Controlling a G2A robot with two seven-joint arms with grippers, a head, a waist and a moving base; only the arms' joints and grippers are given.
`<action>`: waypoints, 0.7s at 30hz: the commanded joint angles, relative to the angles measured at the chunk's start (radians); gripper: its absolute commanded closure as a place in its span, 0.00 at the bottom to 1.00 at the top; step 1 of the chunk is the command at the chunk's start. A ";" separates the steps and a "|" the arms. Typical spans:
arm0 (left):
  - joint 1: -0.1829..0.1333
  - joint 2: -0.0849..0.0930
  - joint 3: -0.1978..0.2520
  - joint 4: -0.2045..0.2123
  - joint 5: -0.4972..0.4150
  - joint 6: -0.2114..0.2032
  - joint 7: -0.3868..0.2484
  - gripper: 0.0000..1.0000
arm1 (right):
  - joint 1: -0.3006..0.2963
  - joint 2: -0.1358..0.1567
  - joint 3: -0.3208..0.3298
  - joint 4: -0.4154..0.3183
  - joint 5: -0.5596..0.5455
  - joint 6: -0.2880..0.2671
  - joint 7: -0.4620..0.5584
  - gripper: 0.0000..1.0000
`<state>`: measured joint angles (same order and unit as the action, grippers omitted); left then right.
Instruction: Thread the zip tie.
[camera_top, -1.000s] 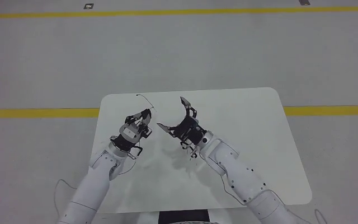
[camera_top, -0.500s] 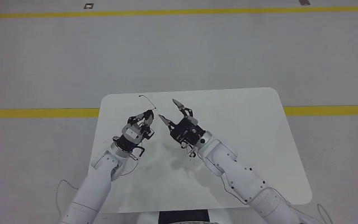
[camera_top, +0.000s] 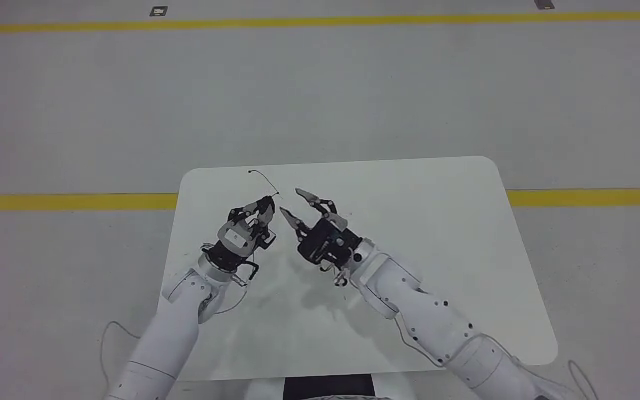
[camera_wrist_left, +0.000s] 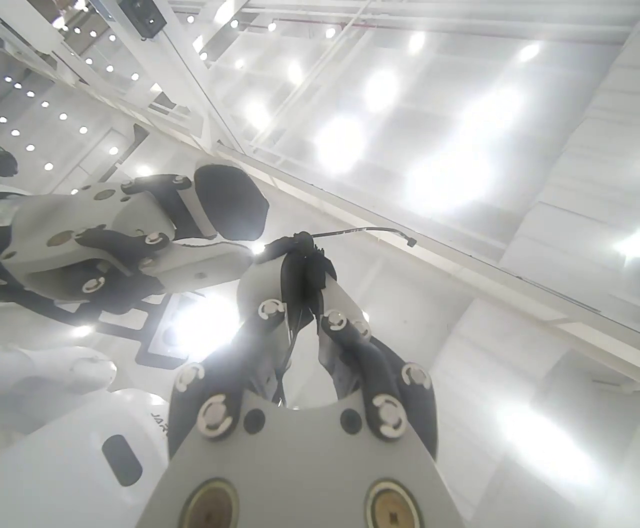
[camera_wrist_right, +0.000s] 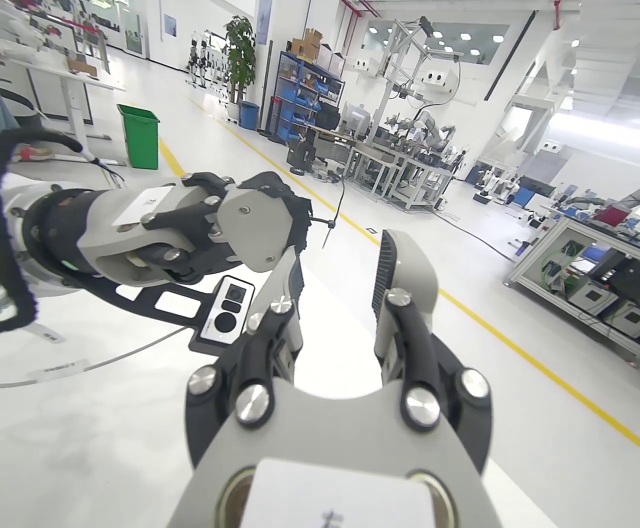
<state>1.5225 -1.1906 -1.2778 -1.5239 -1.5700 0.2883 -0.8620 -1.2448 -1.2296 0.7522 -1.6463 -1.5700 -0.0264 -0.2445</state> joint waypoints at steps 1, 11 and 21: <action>0.000 0.000 0.000 0.000 0.000 0.000 0.000 1.00 | 0.004 -0.001 -0.005 0.003 0.000 0.000 -0.001 0.75; 0.000 0.000 0.000 0.000 0.000 0.000 0.000 1.00 | 0.024 -0.005 -0.021 0.014 0.000 0.000 -0.006 0.81; 0.000 0.000 0.000 0.000 0.000 0.000 0.000 1.00 | 0.041 -0.011 -0.031 0.025 0.000 0.004 -0.011 0.84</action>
<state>1.5225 -1.1906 -1.2778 -1.5239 -1.5700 0.2883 -0.8620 -1.2055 -1.2397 0.7226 -1.6223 -1.5700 -0.0234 -0.2552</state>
